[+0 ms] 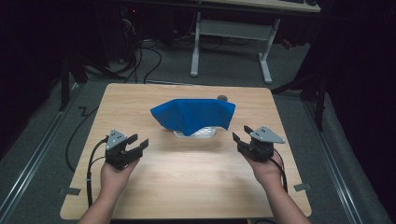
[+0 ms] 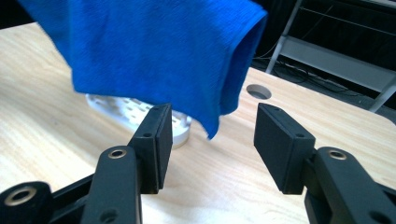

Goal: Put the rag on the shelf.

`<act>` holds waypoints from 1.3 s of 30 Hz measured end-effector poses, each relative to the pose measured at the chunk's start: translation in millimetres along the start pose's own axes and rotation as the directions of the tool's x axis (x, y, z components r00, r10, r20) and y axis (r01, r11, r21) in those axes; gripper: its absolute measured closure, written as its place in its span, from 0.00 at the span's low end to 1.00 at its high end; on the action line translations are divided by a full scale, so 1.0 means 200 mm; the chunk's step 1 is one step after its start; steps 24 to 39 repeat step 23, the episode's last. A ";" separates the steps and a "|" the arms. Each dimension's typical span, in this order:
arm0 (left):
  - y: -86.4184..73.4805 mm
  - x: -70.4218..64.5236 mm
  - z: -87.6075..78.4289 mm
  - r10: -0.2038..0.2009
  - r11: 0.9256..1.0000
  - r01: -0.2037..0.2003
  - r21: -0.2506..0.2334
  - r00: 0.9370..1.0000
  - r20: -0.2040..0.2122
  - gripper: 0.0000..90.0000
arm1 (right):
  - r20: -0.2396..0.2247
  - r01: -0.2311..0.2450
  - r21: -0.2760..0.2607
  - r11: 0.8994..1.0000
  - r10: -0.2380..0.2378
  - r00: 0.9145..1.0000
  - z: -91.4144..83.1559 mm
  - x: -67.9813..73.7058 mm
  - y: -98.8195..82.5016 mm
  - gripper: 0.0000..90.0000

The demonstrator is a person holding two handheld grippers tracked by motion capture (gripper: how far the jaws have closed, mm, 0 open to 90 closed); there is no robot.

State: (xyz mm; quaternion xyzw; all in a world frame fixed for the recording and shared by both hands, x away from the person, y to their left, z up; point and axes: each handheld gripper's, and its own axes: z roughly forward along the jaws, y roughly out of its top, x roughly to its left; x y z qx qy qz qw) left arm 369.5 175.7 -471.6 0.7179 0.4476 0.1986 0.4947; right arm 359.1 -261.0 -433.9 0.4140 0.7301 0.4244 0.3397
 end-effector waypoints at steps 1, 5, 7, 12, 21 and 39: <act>-0.03 -0.01 -0.01 -0.009 1.000 0.009 0.018 1.000 0.012 0.53 | -0.005 -0.004 0.000 1.000 0.004 1.000 -0.01 0.01 -0.01 0.52; -0.18 -0.07 -0.02 -0.041 0.995 0.034 0.091 0.996 0.074 0.52 | -0.038 -0.033 0.033 0.999 0.034 0.999 -0.03 0.07 -0.09 0.49; -0.28 -0.12 -0.02 -0.024 0.992 0.013 0.129 0.996 0.086 0.51 | -0.061 -0.051 0.057 0.997 0.055 0.997 -0.04 0.11 -0.15 0.48; -0.39 -0.19 -0.05 -0.002 0.980 -0.021 0.197 0.993 0.117 0.50 | -0.085 -0.049 0.112 0.993 0.059 0.995 -0.05 0.23 -0.35 0.47; -0.40 -0.21 -0.02 0.027 0.974 -0.055 0.222 0.991 0.129 0.49 | -0.120 0.018 0.165 0.986 0.002 0.993 -0.01 0.28 -0.42 0.47; -0.40 -0.20 -0.02 0.022 0.975 -0.050 0.219 0.991 0.129 0.49 | -0.121 0.016 0.158 0.987 0.003 0.993 -0.02 0.28 -0.42 0.47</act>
